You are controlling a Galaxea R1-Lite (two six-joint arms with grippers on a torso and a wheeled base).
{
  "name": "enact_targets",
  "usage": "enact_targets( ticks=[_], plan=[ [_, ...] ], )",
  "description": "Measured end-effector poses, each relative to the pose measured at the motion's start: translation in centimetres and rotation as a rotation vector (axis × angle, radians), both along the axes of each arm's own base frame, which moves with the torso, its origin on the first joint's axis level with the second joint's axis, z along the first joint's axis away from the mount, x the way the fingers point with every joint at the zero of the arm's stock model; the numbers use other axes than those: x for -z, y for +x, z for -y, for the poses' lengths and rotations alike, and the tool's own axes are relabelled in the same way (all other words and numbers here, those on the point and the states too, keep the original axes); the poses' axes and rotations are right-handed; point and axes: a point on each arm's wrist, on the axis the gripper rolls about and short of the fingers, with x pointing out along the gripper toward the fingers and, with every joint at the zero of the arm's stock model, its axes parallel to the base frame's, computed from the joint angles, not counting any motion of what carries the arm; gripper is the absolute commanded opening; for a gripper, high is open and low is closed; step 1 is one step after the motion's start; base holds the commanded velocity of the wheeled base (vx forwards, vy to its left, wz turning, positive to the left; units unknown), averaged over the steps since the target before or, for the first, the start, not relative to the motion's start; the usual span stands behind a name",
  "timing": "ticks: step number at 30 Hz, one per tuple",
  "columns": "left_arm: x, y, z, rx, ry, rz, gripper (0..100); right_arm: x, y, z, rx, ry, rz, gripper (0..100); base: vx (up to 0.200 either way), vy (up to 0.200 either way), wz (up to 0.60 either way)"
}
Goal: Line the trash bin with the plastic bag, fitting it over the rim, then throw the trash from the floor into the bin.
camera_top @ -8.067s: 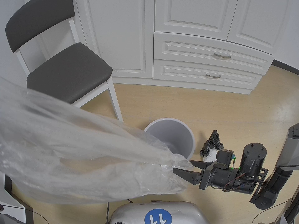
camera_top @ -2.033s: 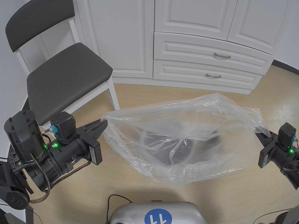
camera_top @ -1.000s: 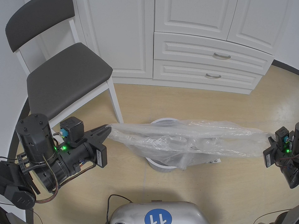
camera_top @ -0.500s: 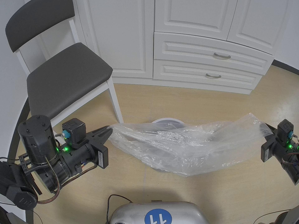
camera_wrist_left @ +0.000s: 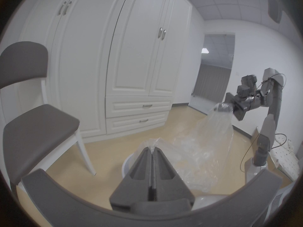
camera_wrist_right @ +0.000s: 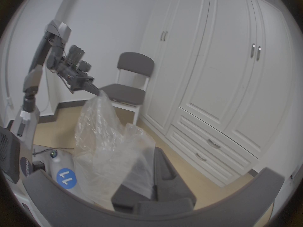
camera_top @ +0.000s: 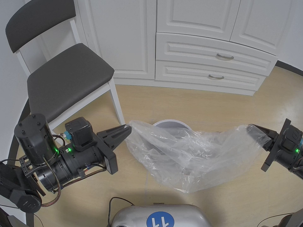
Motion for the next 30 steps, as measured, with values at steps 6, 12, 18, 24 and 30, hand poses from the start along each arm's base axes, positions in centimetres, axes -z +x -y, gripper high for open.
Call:
enact_targets(
  ticks=[6, 12, 18, 24, 30],
  plan=[
    [-0.9, 0.2, 1.7, 0.073, -0.125, 0.123, 0, 0.2, 0.7, -1.2, -0.081, 0.102, -0.071, 0, 0.000, 0.000, 0.00],
    [0.3, 0.5, 3.3, 0.122, -0.183, 0.124, 0, 0.5, 1.8, -3.8, -0.181, 0.309, -0.128, 0, 0.000, 0.000, 0.00],
    [1.4, 1.0, 4.7, 0.139, -0.192, 0.065, 0, 1.9, 3.1, -6.6, -0.223, 0.472, -0.125, 0, 0.000, 0.000, 0.00],
    [1.3, 1.6, 6.1, 0.121, -0.229, 0.054, 0, 5.2, 4.8, -9.5, -0.205, 0.543, -0.280, 0, 0.000, 0.000, 0.00],
    [0.8, 2.7, 7.8, 0.097, -0.319, 0.026, 0, 7.2, 6.7, -11.7, -0.163, 0.588, -0.367, 0, 0.000, 0.000, 0.00]
  ],
)
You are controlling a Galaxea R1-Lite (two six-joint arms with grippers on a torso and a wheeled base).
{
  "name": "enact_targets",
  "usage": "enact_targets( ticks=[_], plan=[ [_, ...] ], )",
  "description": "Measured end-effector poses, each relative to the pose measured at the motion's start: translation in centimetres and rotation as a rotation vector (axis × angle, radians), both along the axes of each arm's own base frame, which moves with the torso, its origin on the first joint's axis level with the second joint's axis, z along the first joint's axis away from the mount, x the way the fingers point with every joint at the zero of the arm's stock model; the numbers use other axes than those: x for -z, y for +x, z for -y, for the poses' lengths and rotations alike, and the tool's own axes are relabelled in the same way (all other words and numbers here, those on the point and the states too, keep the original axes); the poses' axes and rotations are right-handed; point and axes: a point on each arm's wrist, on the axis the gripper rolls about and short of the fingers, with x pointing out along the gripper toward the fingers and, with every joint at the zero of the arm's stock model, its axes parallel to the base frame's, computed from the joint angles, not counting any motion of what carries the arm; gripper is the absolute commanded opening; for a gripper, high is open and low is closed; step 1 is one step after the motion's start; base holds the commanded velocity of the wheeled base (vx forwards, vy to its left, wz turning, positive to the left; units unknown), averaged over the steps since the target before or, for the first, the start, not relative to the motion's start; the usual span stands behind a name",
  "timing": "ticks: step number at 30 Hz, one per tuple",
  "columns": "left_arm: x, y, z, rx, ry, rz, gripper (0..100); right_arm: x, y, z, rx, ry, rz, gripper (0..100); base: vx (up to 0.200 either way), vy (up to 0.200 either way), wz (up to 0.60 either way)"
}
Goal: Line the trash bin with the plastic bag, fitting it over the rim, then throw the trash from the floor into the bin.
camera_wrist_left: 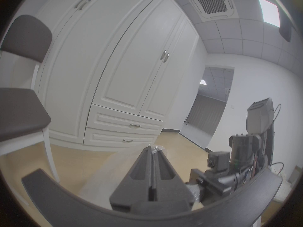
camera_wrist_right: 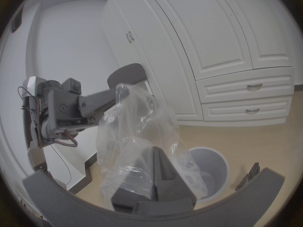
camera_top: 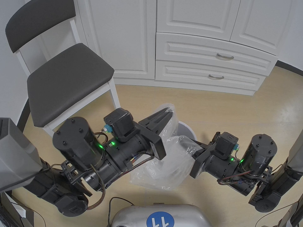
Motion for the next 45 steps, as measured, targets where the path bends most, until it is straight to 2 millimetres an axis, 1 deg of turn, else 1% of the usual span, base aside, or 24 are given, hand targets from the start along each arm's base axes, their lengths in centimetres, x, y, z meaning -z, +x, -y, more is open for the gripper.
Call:
enact_targets(
  ticks=[4, 10, 16, 21, 29, 37, 41, 45],
  plan=[
    [0.4, 0.7, 1.2, -0.012, -0.028, -0.030, 0, 0.7, 1.0, -0.3, 0.028, -0.003, -0.018, 0, 0.000, 0.000, 0.00],
    [1.4, 2.1, 2.9, -0.043, -0.064, -0.071, 0, 1.3, 2.6, 0.0, 0.072, 0.028, -0.051, 0, 0.000, 0.000, 0.00],
    [2.8, 3.4, 5.7, -0.064, -0.149, -0.143, 0, 2.1, 4.4, 0.4, 0.117, 0.032, -0.071, 0, 0.000, 0.000, 0.00],
    [4.0, 4.4, 7.6, -0.111, -0.185, -0.161, 0, 2.7, 5.8, 1.4, 0.161, 0.026, -0.080, 0, 0.000, 0.000, 0.00],
    [5.5, 4.8, 8.7, -0.101, -0.184, -0.192, 0, 3.3, 7.0, 2.9, 0.219, 0.014, -0.089, 0, 0.000, 0.000, 0.00],
    [6.8, 6.0, 9.3, -0.097, -0.235, -0.246, 0, 4.8, 8.6, 4.3, 0.242, -0.007, -0.123, 0, 0.000, 0.000, 0.00],
    [7.8, 6.9, 9.3, -0.116, -0.230, -0.253, 0, 5.7, 9.3, 4.3, 0.250, -0.014, -0.143, 0, 0.000, 0.000, 0.00],
    [8.8, 7.7, 9.3, -0.126, -0.221, -0.262, 0, 6.7, 9.8, 3.8, 0.246, -0.008, -0.168, 0, 0.000, 0.000, 0.00]
  ],
)
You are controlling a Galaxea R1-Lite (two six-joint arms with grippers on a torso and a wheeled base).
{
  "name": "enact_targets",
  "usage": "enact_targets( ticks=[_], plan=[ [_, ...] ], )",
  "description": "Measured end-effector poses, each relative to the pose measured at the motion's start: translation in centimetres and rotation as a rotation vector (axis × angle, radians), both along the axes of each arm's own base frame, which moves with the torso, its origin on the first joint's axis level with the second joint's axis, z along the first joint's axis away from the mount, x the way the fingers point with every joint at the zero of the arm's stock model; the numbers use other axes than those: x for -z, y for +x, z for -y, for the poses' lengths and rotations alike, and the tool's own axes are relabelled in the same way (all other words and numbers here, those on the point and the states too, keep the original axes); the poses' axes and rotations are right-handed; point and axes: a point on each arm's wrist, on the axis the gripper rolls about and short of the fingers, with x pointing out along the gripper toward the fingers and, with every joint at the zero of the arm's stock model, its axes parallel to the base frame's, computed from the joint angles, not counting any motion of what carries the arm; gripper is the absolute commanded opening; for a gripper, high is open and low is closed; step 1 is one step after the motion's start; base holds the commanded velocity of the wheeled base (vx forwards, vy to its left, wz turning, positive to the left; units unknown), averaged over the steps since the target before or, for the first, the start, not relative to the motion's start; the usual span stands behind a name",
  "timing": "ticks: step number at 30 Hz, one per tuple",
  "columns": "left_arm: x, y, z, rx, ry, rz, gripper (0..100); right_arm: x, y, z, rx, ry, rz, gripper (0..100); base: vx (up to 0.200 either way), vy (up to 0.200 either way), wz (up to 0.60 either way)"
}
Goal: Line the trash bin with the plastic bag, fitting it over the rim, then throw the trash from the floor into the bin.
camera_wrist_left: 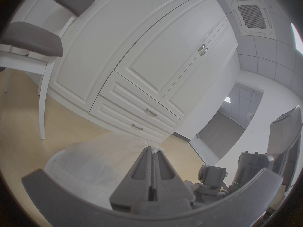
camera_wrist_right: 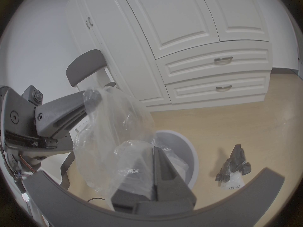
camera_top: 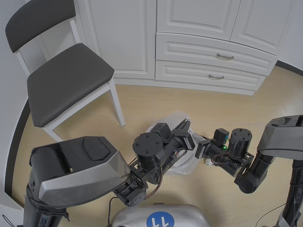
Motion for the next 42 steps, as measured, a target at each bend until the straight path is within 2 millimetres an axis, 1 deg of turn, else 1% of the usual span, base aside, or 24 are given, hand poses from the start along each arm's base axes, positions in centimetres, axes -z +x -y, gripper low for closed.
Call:
enact_targets(
  ticks=[5, 8, 11, 16, 18, 20, 23, 27, 31, 34, 36, 39, 42],
  plan=[
    [1.6, 1.5, 0.2, -0.022, 0.001, -0.009, 0, 1.2, 0.8, -0.8, 0.002, 0.036, -0.031, 0, 0.000, 0.000, 0.00],
    [2.9, 3.1, 0.0, -0.047, -0.010, -0.018, 0, 1.9, 1.7, -1.2, 0.011, 0.071, -0.046, 0, 0.000, 0.000, 0.00],
    [4.0, 4.0, 0.1, -0.053, -0.027, -0.043, 0, 2.5, 2.6, -1.4, 0.028, 0.102, -0.054, 0, 0.000, 0.000, 0.00],
    [5.8, 5.3, 0.0, -0.072, -0.024, -0.067, 0, 3.7, 4.0, -1.1, 0.063, 0.115, -0.059, 0, 0.000, 0.000, 0.00],
    [6.4, 5.9, -0.3, -0.085, -0.022, -0.071, 0, 4.1, 4.5, -0.8, 0.076, 0.117, -0.063, 0, 0.000, 0.000, 0.00],
    [6.6, 6.3, -0.7, -0.100, -0.021, -0.067, 0, 4.3, 4.9, -0.4, 0.089, 0.117, -0.064, 0, 0.000, 0.000, 0.00],
    [6.4, 6.6, -1.0, -0.116, -0.013, -0.041, 0, 4.4, 5.1, 0.1, 0.105, 0.113, -0.066, 0, 0.000, 0.000, 0.00],
    [5.0, 6.5, -1.8, -0.132, 0.012, -0.007, 0, 3.6, 4.8, 0.9, 0.120, 0.101, -0.054, 0, 0.000, 0.000, 0.00],
    [3.7, 6.3, -3.5, -0.130, 0.058, 0.011, 0, 2.6, 4.4, 2.0, 0.139, 0.047, -0.071, 0, 0.000, 0.000, 0.00],
    [3.0, 6.5, -5.7, -0.111, 0.133, 0.042, 0, 1.8, 4.1, 3.1, 0.155, -0.030, -0.061, 0, 0.000, 0.000, 0.00],
    [2.7, 6.9, -7.7, -0.113, 0.205, 0.069, 0, 1.5, 3.7, 4.0, 0.164, -0.092, -0.043, 0, 0.000, 0.000, 0.00],
    [2.7, 7.2, -10.2, -0.110, 0.297, 0.095, 0, 1.3, 3.3, 5.1, 0.174, -0.167, -0.030, 0, 0.000, 0.000, 0.00],
    [2.8, 7.3, -12.0, -0.111, 0.359, 0.099, 0, 1.4, 2.8, 5.8, 0.181, -0.219, -0.025, 0, 0.000, 0.000, 0.00]
  ],
)
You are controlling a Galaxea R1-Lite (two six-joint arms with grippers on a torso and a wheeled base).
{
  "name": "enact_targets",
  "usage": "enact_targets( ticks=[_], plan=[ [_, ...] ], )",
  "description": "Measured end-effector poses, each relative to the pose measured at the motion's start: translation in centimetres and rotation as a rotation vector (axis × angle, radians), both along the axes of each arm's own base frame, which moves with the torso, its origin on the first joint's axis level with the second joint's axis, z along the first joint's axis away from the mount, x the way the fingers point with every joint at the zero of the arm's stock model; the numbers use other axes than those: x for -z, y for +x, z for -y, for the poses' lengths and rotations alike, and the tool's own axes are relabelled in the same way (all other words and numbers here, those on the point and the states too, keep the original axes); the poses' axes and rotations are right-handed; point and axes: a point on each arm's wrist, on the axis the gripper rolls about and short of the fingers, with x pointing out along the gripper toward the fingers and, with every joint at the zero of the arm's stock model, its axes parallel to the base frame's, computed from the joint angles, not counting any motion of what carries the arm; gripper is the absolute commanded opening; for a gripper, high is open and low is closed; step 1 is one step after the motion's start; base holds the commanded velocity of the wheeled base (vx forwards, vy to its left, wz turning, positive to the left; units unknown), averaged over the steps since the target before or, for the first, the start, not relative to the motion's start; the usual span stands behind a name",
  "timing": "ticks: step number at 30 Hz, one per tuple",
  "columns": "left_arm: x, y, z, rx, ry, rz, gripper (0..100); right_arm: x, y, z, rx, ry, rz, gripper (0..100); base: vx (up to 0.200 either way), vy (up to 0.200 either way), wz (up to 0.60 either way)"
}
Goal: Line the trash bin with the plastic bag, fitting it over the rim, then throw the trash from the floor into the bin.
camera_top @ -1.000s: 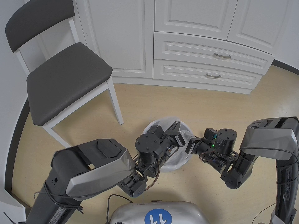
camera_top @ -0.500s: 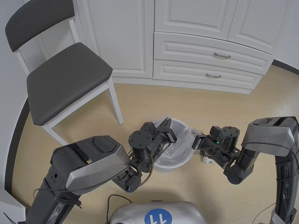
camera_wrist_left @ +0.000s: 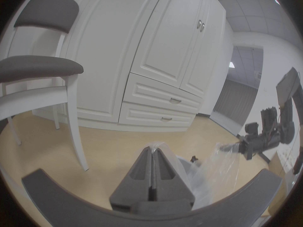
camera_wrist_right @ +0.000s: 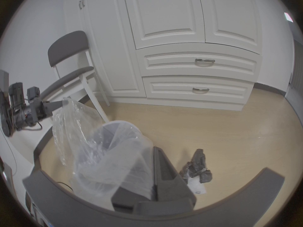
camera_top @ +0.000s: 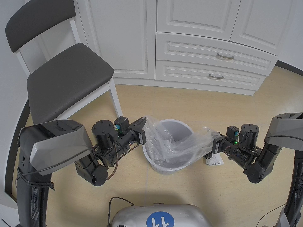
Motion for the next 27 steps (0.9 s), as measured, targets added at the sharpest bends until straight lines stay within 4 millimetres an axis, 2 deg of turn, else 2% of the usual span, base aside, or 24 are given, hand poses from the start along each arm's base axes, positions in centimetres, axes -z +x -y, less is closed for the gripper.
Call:
enact_targets(
  ticks=[9, 17, 21, 27],
  plan=[
    [1.7, -0.2, -2.3, -0.024, 0.203, -0.010, 0, 1.6, -1.2, 2.3, 0.015, -0.217, -0.068, 0, 0.000, 0.000, 0.00],
    [2.6, -0.3, -4.5, -0.057, 0.303, -0.047, 0, 2.7, -2.5, 4.4, 0.033, -0.420, -0.121, 0, 0.000, 0.000, 0.00],
    [2.9, -0.9, -5.3, -0.037, 0.343, -0.108, 0, 3.3, -3.5, 5.3, 0.028, -0.540, -0.158, 0, 0.000, 0.000, 0.00],
    [2.6, -2.2, -6.3, 0.016, 0.402, -0.135, 0, 3.8, -4.9, 5.7, 0.027, -0.594, -0.212, 0, 0.000, 0.000, 0.00]
  ],
)
